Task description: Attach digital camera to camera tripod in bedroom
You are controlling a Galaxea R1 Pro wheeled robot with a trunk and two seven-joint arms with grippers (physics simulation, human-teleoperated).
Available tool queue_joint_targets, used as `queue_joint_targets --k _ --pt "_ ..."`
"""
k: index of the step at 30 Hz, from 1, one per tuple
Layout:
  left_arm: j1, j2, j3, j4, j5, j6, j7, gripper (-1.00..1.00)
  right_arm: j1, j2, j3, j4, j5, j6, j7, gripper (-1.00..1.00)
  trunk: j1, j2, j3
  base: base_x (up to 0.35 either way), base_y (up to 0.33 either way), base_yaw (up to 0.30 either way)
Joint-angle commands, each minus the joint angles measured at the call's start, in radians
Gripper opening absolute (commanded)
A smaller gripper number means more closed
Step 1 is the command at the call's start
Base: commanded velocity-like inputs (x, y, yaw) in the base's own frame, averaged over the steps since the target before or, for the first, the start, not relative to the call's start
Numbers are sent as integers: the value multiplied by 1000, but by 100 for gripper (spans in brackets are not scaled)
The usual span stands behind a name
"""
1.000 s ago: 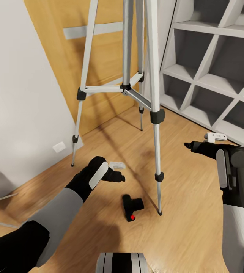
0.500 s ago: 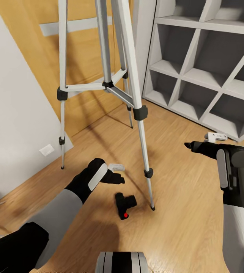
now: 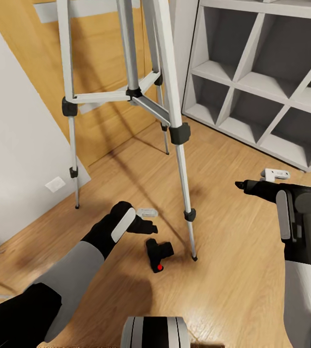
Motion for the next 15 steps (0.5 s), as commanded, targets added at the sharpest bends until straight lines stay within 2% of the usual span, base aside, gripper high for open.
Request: queue_joint_targets --k 1,2,4,5,7,8,11,12,15 --pt "-2 1 8 1 10 2 12 100 -1 0 -1 -1 -3 4 1 100 0 -1 -5 0 0 -6" --pt "-2 1 8 1 10 2 12 100 -1 0 -1 -1 -3 4 1 100 1 -1 -9 0 0 -6" --pt "-6 1 45 3 9 1 15 100 -1 0 -1 -1 -3 4 2 100 2 -1 -16 0 0 -4" --pt "-6 1 45 3 9 1 15 100 -1 0 -1 -1 -3 4 2 100 2 -1 -20 0 0 -4" --pt "-10 1 99 5 8 1 18 100 -1 0 -1 -1 -3 4 2 100 3 -2 -28 0 0 -3" --pt "-10 1 99 5 8 1 18 100 -1 0 -1 -1 -3 4 2 100 3 -2 -32 0 0 -2" --pt "-23 2 176 7 6 2 27 100 -1 0 -1 -1 -3 4 2 100 5 -3 -43 0 0 -2" --pt "-23 2 176 7 6 2 27 100 -1 0 -1 -1 -3 4 2 100 5 -3 -47 0 0 -1" --pt "-43 2 226 8 6 3 45 100 -1 0 -1 -1 -3 4 2 100 6 -4 -59 0 0 0"
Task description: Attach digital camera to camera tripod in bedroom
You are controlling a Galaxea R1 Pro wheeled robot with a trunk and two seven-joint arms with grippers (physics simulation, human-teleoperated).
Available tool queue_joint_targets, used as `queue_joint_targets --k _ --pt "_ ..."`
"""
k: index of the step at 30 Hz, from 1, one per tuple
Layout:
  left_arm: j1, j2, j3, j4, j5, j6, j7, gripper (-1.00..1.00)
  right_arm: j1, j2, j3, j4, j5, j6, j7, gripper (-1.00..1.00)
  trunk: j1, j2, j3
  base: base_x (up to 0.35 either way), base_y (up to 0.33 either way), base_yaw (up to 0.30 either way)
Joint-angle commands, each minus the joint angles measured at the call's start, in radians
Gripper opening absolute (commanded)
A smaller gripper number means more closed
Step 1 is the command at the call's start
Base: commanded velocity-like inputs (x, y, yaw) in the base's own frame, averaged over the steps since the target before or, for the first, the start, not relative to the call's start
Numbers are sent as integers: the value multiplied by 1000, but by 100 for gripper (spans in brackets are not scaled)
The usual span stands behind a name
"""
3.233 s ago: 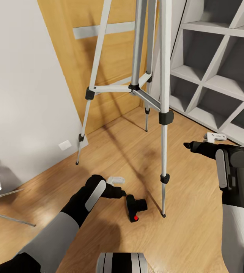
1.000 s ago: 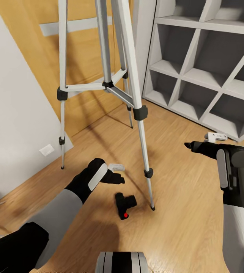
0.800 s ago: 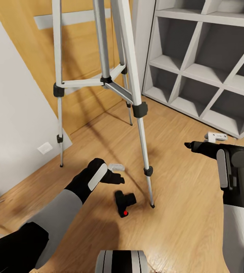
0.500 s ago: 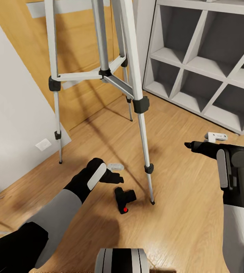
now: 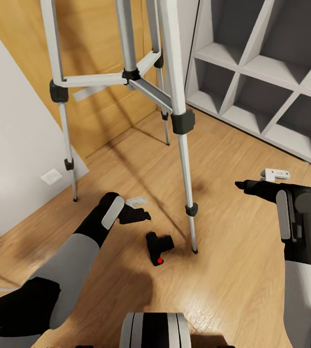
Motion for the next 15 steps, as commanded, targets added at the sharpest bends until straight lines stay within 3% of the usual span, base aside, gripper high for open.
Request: queue_joint_targets --k 1,15 --pt "-7 0 9 -1 12 2 17 100 -1 0 -1 -1 -3 4 1 100 0 -1 -5 0 0 0" --pt "-52 -4 58 -2 16 3 71 100 -1 0 -1 -2 -4 4 1 100 7 -4 -59 0 0 0"
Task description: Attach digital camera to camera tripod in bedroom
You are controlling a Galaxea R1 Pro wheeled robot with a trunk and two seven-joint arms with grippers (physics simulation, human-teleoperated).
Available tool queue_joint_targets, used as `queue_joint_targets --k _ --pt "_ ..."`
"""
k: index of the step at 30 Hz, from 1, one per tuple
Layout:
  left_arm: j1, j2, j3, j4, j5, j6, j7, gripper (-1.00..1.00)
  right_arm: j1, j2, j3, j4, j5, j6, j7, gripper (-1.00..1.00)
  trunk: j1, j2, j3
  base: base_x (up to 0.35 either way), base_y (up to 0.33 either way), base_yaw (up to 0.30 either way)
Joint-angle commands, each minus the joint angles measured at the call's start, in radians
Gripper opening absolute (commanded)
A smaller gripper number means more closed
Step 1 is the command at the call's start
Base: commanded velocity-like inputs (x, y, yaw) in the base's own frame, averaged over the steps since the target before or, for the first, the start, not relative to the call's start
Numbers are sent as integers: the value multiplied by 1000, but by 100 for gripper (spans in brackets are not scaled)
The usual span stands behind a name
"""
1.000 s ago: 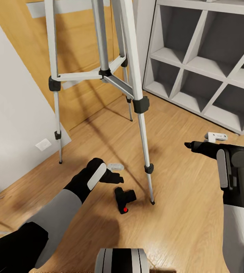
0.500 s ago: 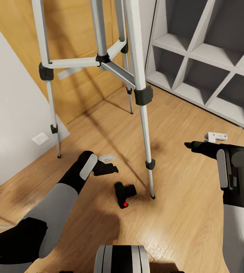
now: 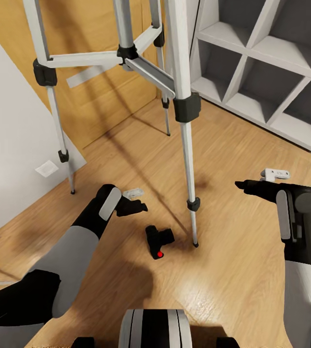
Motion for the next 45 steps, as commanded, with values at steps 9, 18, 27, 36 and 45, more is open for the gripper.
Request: queue_joint_targets --k 9,18,27,36,45 --pt "-11 -3 10 -9 14 4 21 100 -1 0 -1 -1 -3 4 1 100 1 -1 -12 0 0 0" --pt "-13 -5 6 -13 14 6 25 100 -1 1 -1 -1 -3 4 0 100 1 -1 -12 0 0 0" --pt "-20 3 -1 -36 0 7 31 100 -1 3 0 2 -1 4 -1 100 1 -1 -12 0 0 0" --pt "-41 22 -81 -52 -19 -15 14 100 -1 7 0 4 -1 4 -1 100 1 -1 -12 0 0 0" --pt "-81 82 -345 -57 -44 -143 -85 100 -1 7 0 5 -1 4 -2 100 1 -1 -12 0 0 0"
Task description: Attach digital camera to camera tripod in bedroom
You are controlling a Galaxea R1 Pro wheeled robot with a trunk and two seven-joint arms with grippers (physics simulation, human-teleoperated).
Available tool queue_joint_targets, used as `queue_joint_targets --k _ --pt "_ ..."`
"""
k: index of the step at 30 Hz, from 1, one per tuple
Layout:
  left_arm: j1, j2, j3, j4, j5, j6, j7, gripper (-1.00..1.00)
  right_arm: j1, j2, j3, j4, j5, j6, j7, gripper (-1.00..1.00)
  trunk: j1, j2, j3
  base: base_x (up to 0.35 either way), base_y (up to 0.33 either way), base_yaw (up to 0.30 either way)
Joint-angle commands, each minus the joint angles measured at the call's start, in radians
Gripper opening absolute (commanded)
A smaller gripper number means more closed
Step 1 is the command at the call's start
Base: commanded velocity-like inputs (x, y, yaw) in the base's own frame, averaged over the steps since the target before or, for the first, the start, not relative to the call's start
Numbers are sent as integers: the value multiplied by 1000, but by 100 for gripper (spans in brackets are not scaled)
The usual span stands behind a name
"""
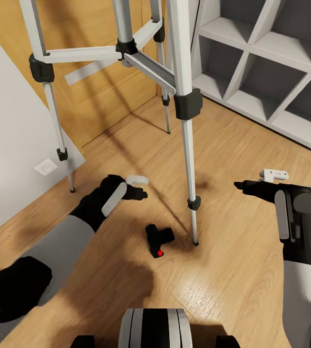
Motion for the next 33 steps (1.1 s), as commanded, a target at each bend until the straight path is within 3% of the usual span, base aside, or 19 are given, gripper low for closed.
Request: queue_joint_targets --k 1,3,4,6,7,8,9,13,14,16,17,21,22,24,33 --pt "-3 13 -44 -1 -1 -24 -9 100 -1 0 -1 -1 -3 4 2 100 0 0 -1 0 0 0" --pt "-7 37 -133 -1 -40 -81 -45 100 -1 0 -1 -1 -3 4 2 100 0 0 -1 0 0 0" --pt "-7 37 -133 -1 -40 -81 -45 100 -1 0 -1 -1 -3 4 2 100 0 0 -1 0 0 0" --pt "-9 54 -222 -2 -99 -141 -81 100 -1 1 -1 -1 -3 4 2 100 0 0 -1 0 0 0" --pt "-9 54 -222 -2 -99 -141 -81 100 -1 1 -1 -1 -3 4 2 100 0 0 -1 0 0 0" --pt "-10 67 -302 -2 -169 -189 -123 100 -1 0 -1 -1 -3 4 2 100 0 0 -1 0 0 0" --pt "-10 67 -302 -2 -169 -189 -123 100 -1 0 -1 -1 -3 4 2 100 0 0 -1 0 0 0" --pt "-7 77 -402 -1 -301 -249 -214 100 -1 0 -1 -1 -3 4 2 100 0 0 -1 0 0 0" --pt "-7 77 -402 -1 -301 -249 -214 100 -1 0 -1 -1 -3 4 2 100 0 0 -1 0 0 0" --pt "-6 77 -433 -2 -357 -271 -257 100 -1 1 -1 -1 -3 4 2 100 0 0 -1 0 0 0" --pt "-6 77 -433 -2 -357 -271 -257 100 -1 1 -1 -1 -3 4 2 100 0 0 -1 0 0 0" --pt "-8 79 -490 -11 -469 -329 -356 100 -1 0 -1 -1 -3 4 2 100 0 0 -1 0 0 0" --pt "-8 79 -490 -11 -469 -329 -356 100 -1 0 -1 -1 -3 4 2 100 0 0 -1 0 0 0" --pt "-9 82 -506 -15 -518 -361 -420 100 -1 0 -1 -1 -3 4 2 100 0 0 -1 0 0 0" --pt "-11 96 -527 -39 -605 -421 -579 100 -1 1 -1 -1 -3 4 1 100 0 0 -1 0 0 0"
